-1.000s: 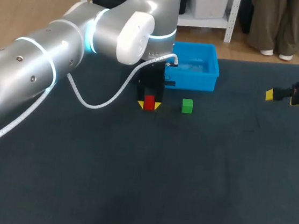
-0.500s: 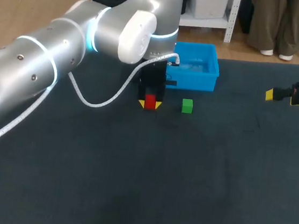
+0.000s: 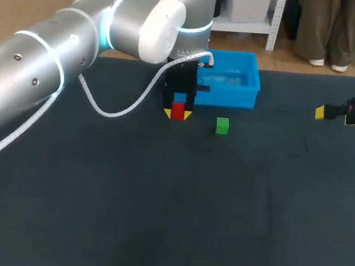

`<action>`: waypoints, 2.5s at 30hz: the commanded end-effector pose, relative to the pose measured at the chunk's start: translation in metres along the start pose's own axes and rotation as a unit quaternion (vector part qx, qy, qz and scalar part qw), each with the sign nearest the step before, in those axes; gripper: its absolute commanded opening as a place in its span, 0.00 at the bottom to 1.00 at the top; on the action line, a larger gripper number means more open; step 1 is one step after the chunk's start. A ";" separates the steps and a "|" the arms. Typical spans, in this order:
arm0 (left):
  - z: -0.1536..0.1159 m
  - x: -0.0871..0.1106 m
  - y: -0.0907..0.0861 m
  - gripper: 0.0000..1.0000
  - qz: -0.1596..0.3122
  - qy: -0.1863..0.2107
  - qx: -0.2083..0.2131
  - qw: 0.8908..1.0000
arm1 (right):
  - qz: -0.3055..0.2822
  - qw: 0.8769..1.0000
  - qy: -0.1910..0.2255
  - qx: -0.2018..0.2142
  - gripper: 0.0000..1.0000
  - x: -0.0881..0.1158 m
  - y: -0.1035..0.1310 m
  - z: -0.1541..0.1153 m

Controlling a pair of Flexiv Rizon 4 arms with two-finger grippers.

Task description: Use the left arm to pick the red cube and place it into the blue plastic box first, then use the right arm to grasp the green cube and put it into the same blue plastic box after the first action is fully finished.

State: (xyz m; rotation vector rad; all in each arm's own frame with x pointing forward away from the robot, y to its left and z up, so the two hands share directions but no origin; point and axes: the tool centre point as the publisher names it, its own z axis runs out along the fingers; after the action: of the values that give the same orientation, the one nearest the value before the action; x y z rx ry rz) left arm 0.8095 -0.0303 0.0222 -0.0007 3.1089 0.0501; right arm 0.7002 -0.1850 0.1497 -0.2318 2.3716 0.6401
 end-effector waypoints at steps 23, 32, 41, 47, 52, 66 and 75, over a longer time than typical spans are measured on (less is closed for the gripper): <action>-0.061 -0.001 0.002 0.00 0.017 -0.031 0.035 0.999 | 0.000 1.000 0.001 -0.001 1.00 0.000 -0.001 0.000; -0.077 -0.002 0.004 0.00 0.025 -0.042 0.042 0.998 | 0.000 1.000 0.001 -0.001 1.00 0.000 -0.001 0.000; -0.096 -0.004 0.003 0.00 0.036 -0.058 0.050 0.996 | 0.000 1.000 0.001 -0.001 1.00 0.000 -0.001 0.000; -0.108 -0.007 0.003 0.00 0.043 -0.070 0.054 0.995 | 0.000 1.000 0.001 -0.001 1.00 0.000 -0.001 0.000; -0.117 -0.011 0.002 0.00 0.049 -0.081 0.059 0.994 | 0.000 1.000 0.001 -0.001 1.00 0.000 -0.001 0.000; -0.154 -0.030 -0.002 0.00 0.060 -0.126 0.075 0.987 | 0.000 1.000 0.001 -0.001 1.00 0.000 -0.001 0.000; -0.167 -0.046 -0.007 0.00 0.065 -0.154 0.078 0.983 | 0.000 1.000 0.001 -0.001 1.00 0.000 -0.001 0.000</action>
State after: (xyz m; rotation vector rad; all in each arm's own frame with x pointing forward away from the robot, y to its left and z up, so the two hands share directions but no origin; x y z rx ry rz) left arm 0.8467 -0.0407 0.1888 0.1893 2.8025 -0.1741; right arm 0.7002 -0.1850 0.1497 -0.2317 2.3717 0.6401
